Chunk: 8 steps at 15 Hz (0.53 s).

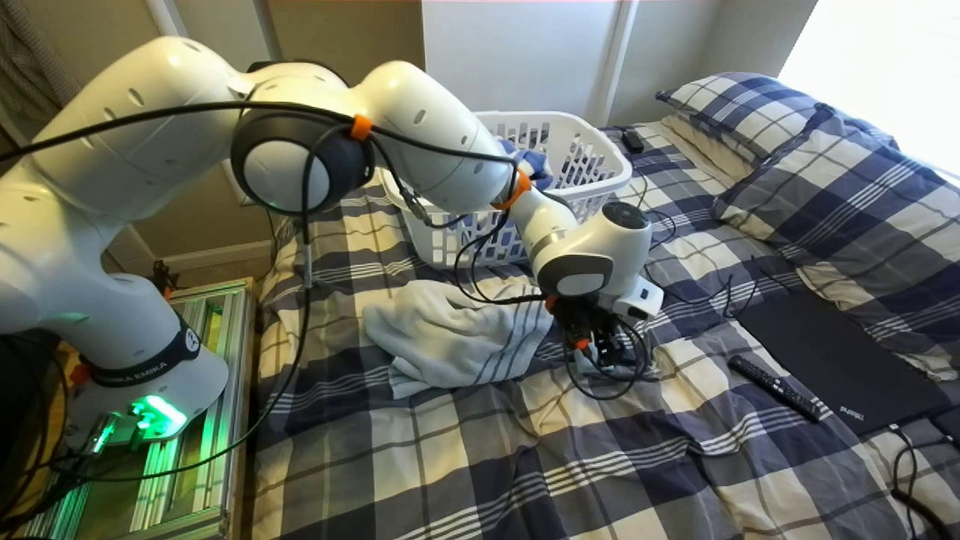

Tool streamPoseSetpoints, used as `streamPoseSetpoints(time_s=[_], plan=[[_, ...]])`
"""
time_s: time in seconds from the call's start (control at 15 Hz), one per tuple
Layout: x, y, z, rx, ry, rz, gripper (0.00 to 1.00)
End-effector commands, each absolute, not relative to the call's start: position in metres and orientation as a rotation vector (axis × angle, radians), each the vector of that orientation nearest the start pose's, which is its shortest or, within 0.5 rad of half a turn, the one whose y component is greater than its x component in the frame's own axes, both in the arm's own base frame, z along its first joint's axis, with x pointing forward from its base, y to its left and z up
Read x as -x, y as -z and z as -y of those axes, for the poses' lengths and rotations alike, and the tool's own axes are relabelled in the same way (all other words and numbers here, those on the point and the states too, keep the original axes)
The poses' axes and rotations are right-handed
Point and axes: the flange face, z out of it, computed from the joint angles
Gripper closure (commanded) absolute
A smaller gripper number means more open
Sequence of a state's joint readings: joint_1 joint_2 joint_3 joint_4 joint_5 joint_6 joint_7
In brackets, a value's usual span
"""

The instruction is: Put the small blue towel in the white laundry basket

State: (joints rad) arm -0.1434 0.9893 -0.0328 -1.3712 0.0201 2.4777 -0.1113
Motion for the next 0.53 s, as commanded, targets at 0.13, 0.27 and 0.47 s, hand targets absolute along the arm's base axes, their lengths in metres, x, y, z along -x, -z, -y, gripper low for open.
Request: streamPoseSetpoints(time_s=[0.13,0.27,0.47], plan=[[-0.7283,-0.1132,0.1259,3.166,0.087,-0.116,0.49],[-0.7261,-0.1090,0.1260,3.166,0.058,-0.111,0.65],[-0.7280,-0.1118,0.1201,3.165,0.055,-0.093,0.85]])
